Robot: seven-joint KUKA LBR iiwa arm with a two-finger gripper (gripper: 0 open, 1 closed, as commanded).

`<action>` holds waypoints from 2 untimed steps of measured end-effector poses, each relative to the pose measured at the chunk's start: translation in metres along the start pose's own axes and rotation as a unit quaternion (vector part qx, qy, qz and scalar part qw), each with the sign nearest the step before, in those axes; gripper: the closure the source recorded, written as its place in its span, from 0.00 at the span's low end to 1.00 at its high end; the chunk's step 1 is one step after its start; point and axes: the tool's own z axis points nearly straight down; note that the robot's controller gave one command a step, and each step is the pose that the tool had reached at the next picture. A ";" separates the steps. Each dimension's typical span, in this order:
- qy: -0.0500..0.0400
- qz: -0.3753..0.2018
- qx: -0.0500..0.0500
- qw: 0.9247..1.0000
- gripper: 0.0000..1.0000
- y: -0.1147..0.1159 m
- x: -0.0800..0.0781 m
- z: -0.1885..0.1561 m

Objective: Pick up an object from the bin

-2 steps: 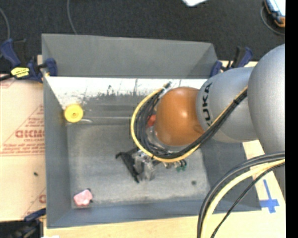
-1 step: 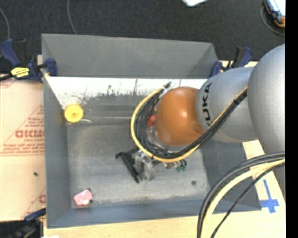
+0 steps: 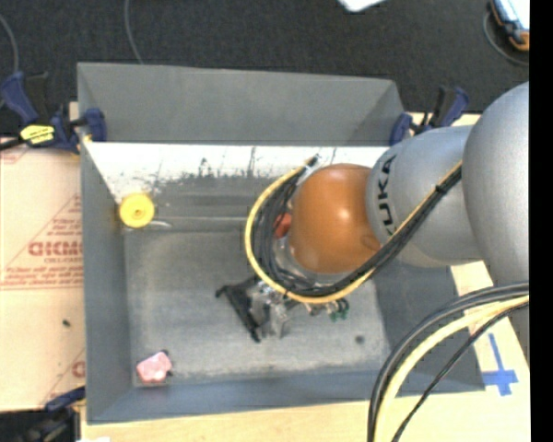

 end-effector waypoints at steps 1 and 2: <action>-0.003 0.000 0.001 1.000 1.00 0.000 -0.005 0.000; 0.000 -0.002 -0.001 1.000 1.00 0.015 0.005 0.000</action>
Offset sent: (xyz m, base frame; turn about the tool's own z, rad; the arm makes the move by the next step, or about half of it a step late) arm -0.0105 0.0119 -0.0007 -0.0032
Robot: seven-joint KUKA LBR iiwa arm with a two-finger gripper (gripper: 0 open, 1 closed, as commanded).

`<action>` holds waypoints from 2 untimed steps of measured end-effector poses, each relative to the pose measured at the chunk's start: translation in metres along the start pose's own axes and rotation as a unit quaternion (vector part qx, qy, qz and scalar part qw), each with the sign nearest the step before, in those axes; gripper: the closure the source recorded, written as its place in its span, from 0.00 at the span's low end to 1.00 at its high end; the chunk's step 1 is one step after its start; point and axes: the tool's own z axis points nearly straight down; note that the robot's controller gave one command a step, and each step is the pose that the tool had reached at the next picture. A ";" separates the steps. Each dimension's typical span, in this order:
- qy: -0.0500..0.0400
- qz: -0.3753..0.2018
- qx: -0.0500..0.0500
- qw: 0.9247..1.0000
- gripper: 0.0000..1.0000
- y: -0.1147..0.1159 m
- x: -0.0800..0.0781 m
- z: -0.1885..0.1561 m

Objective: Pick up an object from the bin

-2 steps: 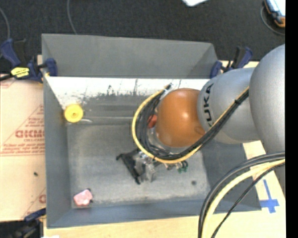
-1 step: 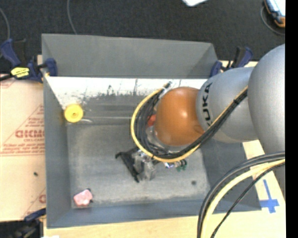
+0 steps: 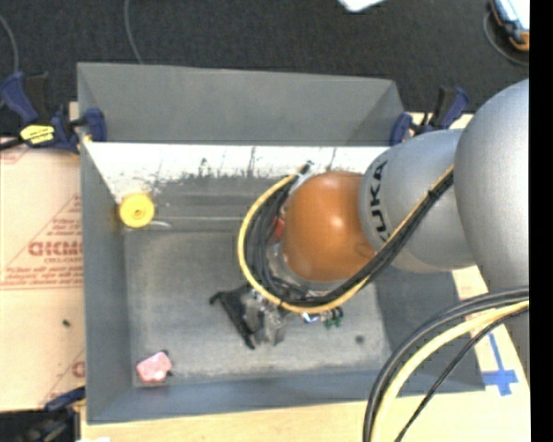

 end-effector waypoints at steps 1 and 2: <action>-0.006 0.014 0.001 1.000 1.00 0.007 -0.014 -0.005; -0.006 0.013 0.001 1.000 1.00 0.006 -0.013 -0.004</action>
Offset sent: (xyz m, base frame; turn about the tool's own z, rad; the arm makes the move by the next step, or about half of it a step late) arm -0.0041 0.0009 -0.0005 -0.0201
